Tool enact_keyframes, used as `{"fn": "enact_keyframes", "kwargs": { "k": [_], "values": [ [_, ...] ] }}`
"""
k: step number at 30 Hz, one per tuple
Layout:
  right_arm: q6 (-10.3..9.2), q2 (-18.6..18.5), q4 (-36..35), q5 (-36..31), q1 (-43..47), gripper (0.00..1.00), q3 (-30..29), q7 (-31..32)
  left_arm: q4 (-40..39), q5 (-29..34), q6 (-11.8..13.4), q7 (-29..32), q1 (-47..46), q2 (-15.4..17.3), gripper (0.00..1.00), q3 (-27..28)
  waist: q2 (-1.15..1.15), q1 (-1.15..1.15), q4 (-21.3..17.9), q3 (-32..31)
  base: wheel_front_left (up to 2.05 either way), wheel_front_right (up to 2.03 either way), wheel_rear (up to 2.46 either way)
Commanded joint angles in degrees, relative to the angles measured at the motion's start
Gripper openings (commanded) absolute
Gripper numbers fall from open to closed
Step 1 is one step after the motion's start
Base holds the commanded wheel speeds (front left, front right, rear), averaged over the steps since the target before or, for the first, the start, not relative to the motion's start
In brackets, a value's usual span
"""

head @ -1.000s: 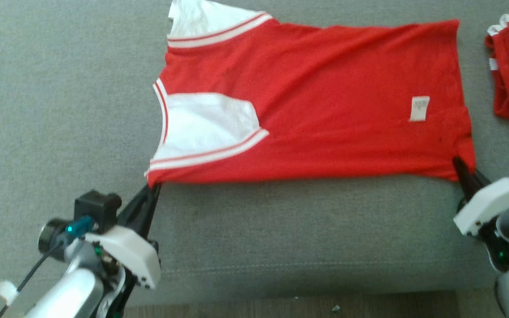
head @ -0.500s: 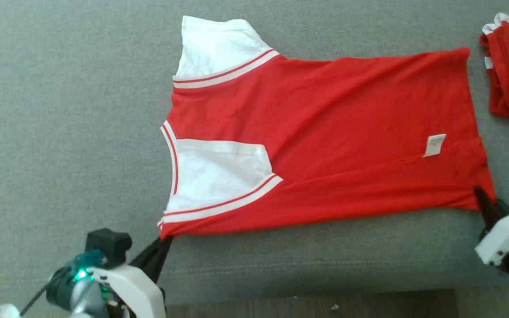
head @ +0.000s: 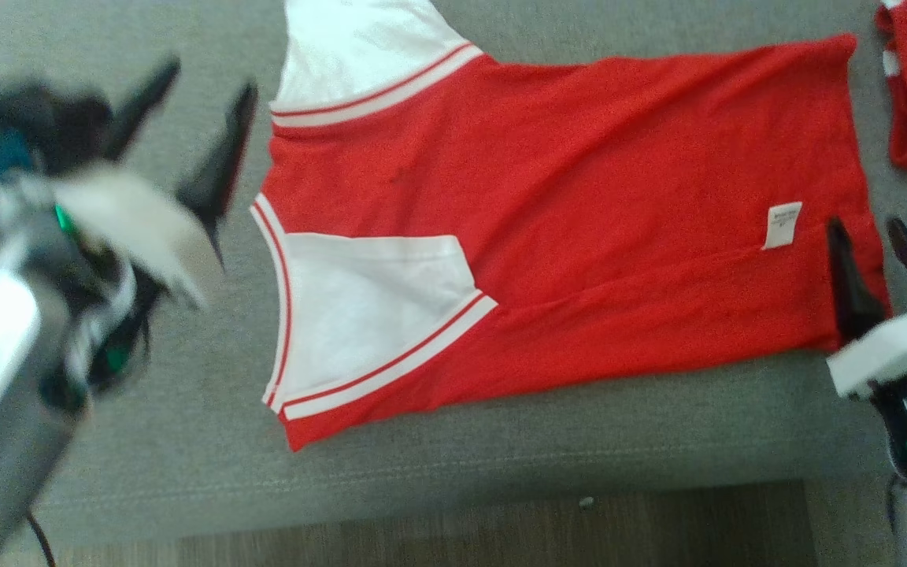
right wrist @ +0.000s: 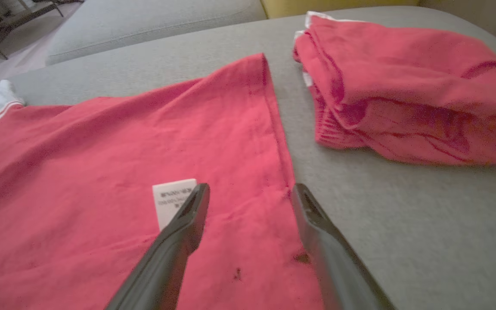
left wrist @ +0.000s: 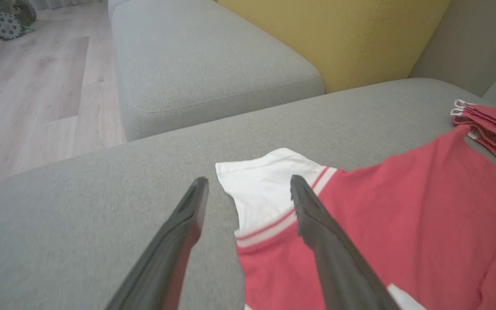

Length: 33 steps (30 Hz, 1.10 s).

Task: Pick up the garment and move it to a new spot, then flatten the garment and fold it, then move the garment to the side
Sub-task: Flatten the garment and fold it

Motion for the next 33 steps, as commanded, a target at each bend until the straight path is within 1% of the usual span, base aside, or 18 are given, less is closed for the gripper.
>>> {"fn": "enact_keyframes", "kwargs": {
  "k": [1,3,6,10,13,16,20,25,30,31,32,33],
  "values": [
    [0.2,-0.45,-2.5,-0.38,-1.55,1.0,1.48,-0.65,0.37,-0.42,-1.08,1.15,-3.61,1.54,1.0,2.73,0.0,0.0,-1.44,2.52,0.0,0.0,0.0],
    [0.2,-0.19,-2.72,-0.38,-2.91,1.0,2.78,-1.12,5.58,-1.59,-4.05,3.94,-10.02,0.54,1.0,2.22,0.0,0.0,-2.42,4.29,0.0,0.0,0.0],
    [0.2,-0.04,-2.5,0.12,-4.6,1.0,4.49,-1.84,14.19,-2.69,-7.71,7.56,-18.27,-0.85,1.0,1.42,0.0,0.0,-3.9,6.45,0.0,0.0,0.0],
    [0.2,-0.2,-1.67,0.85,-5.95,1.0,5.98,-2.62,24.92,-2.18,-11.28,10.09,-26.59,-1.98,1.0,0.18,0.0,0.0,-5.75,8.37,0.0,0.0,0.0],
    [0.2,-0.37,-0.58,1.27,-6.73,1.0,6.59,-3.38,31.71,-0.79,-13.47,11.1,-30.55,-2.61,1.0,-1.56,0.0,0.0,-6.9,9.06,0.0,0.0,0.0],
    [0.2,-0.35,0.42,1.6,-7.43,1.0,7.4,-4.05,37.21,0.51,-15.11,11.22,-32.82,-3.2,1.0,-3.16,0.0,0.0,-8.03,9.43,0.0,0.0,0.0],
    [0.2,-0.09,1.49,1.95,-8.27,1.0,8.39,-4.86,42.67,1.27,-16.5,10.18,-34.8,-3.81,1.0,-4.2,0.0,0.0,-9.25,9.9,0.0,0.0,0.0],
    [0.2,-0.02,2.59,2.38,-9.28,1.0,9.36,-5.71,47.48,2.61,-17.31,8.87,-36.78,-3.95,1.0,-5.4,0.0,0.0,-10.54,10.47,0.0,0.0,0.0],
    [0.2,-0.16,3.44,2.77,-9.89,1.0,9.14,-6.4,51.35,3.16,-18.22,9.04,-38.27,-4.08,1.0,-6.75,0.0,0.0,-11.52,10.58,0.0,0.0,0.0],
    [0.2,-0.17,3.5,2.84,-9.99,1.0,9.12,-6.47,51.9,3.09,-18.37,8.94,-38.5,-4.11,0.93,-6.87,0.0,0.0,-11.69,10.58,0.0,0.0,0.0],
    [0.2,-0.08,3.51,3.34,-10.07,1.0,9.39,-6.45,52.4,3.09,-18.58,8.97,-38.65,-4.16,0.36,-7.18,0.0,0.0,-11.83,10.55,0.0,0.0,0.0],
    [0.2,0.13,3.46,4.38,-10.1,1.0,9.74,-6.29,52.83,2.97,-18.8,9.08,-38.69,-4.18,0.0,-7.48,0.0,0.0,-11.96,10.51,0.0,0.0,0.0]
  ]
}}
